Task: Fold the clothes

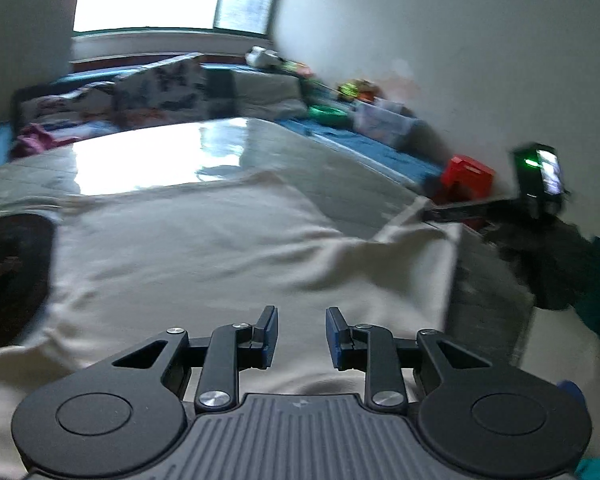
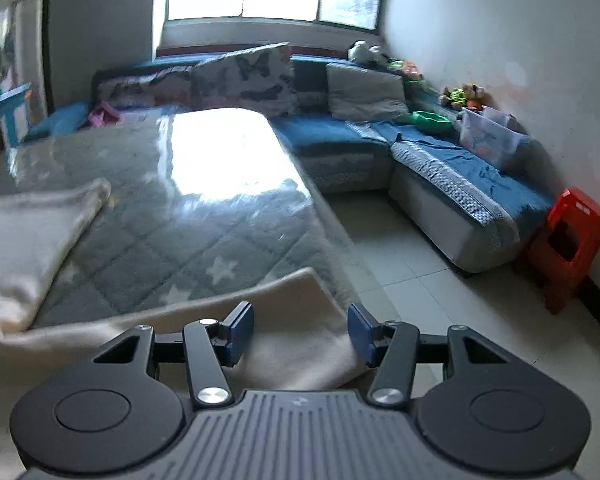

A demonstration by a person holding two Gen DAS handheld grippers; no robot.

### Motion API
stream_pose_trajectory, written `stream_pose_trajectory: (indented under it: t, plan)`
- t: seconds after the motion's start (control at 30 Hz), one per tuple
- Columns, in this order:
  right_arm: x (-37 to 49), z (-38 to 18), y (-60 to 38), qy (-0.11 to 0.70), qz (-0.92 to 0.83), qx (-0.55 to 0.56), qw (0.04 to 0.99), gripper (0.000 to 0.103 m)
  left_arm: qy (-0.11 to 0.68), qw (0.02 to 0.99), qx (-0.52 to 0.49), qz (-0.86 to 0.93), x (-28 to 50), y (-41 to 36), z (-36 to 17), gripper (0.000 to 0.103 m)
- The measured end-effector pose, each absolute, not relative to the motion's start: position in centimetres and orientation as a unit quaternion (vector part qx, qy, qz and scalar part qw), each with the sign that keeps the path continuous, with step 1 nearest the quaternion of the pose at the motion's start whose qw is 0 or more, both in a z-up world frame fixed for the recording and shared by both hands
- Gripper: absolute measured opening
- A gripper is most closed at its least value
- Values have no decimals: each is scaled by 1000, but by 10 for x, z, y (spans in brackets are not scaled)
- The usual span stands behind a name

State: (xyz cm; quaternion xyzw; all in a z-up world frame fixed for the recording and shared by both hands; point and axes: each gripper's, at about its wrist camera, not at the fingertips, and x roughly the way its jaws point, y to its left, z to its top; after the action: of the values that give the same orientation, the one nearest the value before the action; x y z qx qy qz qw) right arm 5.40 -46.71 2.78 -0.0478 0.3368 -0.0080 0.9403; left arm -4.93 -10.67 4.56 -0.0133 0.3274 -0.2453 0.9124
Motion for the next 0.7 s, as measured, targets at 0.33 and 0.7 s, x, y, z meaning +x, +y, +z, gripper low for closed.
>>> stream_pose_trajectory:
  t: [0.33,0.7]
  plan:
    - [46,34,-457,336,-5,-66,939,58,350,896,-16,-273,-77,-107,34,30]
    - [6,60,-394,310,145,-87,936,65,322,942,-77,-63,-97,-8,53,30]
